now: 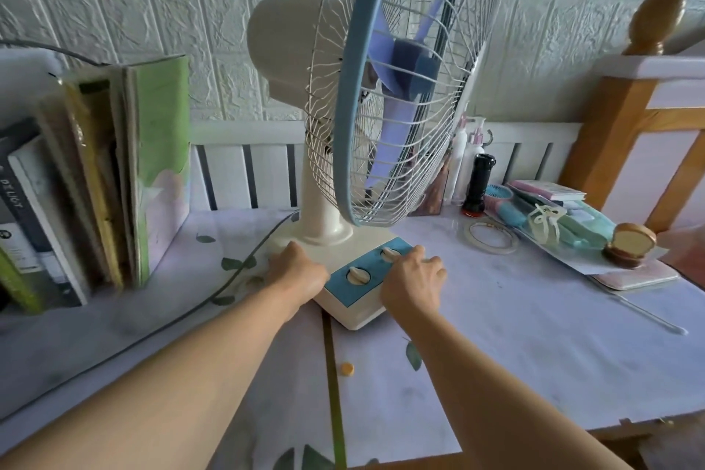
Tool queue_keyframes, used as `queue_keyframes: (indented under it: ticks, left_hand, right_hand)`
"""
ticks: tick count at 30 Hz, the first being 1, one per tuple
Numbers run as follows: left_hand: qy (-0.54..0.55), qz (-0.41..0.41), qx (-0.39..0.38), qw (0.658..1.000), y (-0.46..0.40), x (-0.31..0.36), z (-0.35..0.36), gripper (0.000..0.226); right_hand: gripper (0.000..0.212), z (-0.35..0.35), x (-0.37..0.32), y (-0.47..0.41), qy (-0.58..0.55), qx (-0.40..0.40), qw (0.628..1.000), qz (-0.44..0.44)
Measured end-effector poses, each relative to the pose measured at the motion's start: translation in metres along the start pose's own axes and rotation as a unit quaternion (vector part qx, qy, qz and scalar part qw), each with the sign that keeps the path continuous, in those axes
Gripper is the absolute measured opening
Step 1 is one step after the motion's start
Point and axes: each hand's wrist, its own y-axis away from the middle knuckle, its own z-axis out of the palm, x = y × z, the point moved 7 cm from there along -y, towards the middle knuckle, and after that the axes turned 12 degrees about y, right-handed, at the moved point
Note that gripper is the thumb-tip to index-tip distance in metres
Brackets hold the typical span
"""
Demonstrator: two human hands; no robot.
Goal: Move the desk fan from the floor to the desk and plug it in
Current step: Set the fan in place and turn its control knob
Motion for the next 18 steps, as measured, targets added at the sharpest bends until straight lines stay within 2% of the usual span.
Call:
queue_keyframes:
  ticks: [5, 10, 15, 18]
  left_hand:
    - [-0.074, -0.005, -0.009, 0.997, 0.015, 0.008, 0.000, 0.061]
    - [-0.080, -0.023, -0.039, 0.996, 0.044, 0.030, -0.007, 0.070]
    - [-0.056, -0.050, -0.057, 0.996, 0.081, 0.054, -0.024, 0.059]
    - [-0.064, -0.069, -0.068, 0.993, 0.105, 0.068, -0.035, 0.061]
  right_hand:
    - [0.035, -0.007, 0.004, 0.008, -0.050, -0.063, 0.997, -0.011]
    - [0.045, -0.030, 0.014, 0.031, -0.014, -0.087, 0.996, -0.016]
    - [0.069, -0.067, 0.022, 0.058, 0.036, -0.133, 0.990, -0.038]
    - [0.077, -0.092, 0.024, 0.073, 0.056, -0.148, 0.986, -0.060]
